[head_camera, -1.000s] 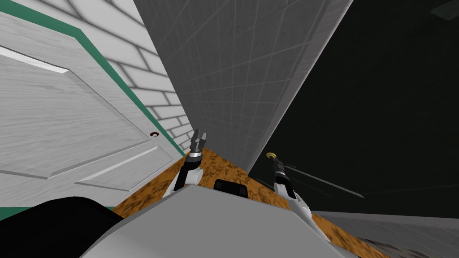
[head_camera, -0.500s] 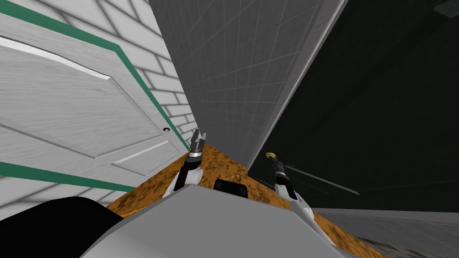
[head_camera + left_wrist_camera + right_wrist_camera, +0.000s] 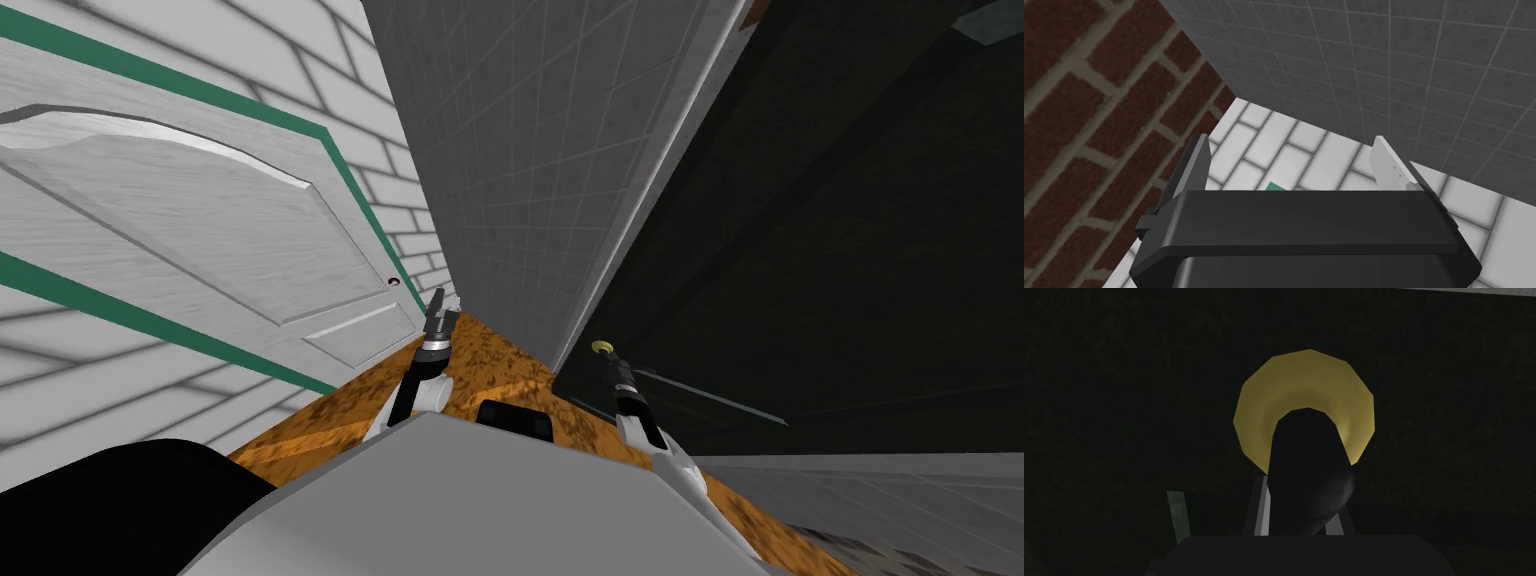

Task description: Pull the door open

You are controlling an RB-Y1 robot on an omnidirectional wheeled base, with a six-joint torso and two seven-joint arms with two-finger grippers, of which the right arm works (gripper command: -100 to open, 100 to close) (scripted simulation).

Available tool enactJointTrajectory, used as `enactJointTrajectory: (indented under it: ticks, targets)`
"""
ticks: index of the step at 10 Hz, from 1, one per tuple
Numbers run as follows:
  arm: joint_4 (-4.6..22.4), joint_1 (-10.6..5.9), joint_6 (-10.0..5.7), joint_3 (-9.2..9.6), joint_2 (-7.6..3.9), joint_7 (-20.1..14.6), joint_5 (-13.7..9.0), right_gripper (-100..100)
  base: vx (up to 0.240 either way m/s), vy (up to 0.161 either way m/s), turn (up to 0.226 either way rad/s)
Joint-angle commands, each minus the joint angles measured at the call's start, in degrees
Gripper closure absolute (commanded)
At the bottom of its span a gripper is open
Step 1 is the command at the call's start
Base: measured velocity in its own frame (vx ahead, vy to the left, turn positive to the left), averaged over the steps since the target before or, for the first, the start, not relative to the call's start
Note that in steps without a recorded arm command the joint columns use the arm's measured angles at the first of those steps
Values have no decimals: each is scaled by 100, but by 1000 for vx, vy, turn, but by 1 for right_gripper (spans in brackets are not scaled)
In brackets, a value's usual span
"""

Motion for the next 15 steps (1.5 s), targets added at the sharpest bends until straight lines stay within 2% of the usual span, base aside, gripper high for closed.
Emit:
enactJointTrajectory:
  ticks: [1, 2, 3, 11, 12, 13, 15]
  targets:
    - [-26, 23, -40, 83, -65, -90, 35, 100, -222, -77, 100]
    - [-34, 34, -52, 121, -88, -129, 49, 100, -203, -35, 91]
    - [-20, 16, -33, 108, -56, -108, 41, 100, -80, 0, 23]
    - [-230, 391, -454, 670, -464, -690, 230, 100, -220, -56, 110]
    - [-221, 368, -402, 636, -420, -647, 216, 100, -118, -16, 25]
    - [-250, 504, -566, 753, -522, -774, 241, 100, -158, -47, 137]
    - [-279, 604, -698, 833, -613, -863, 257, 100, -238, -64, 125]
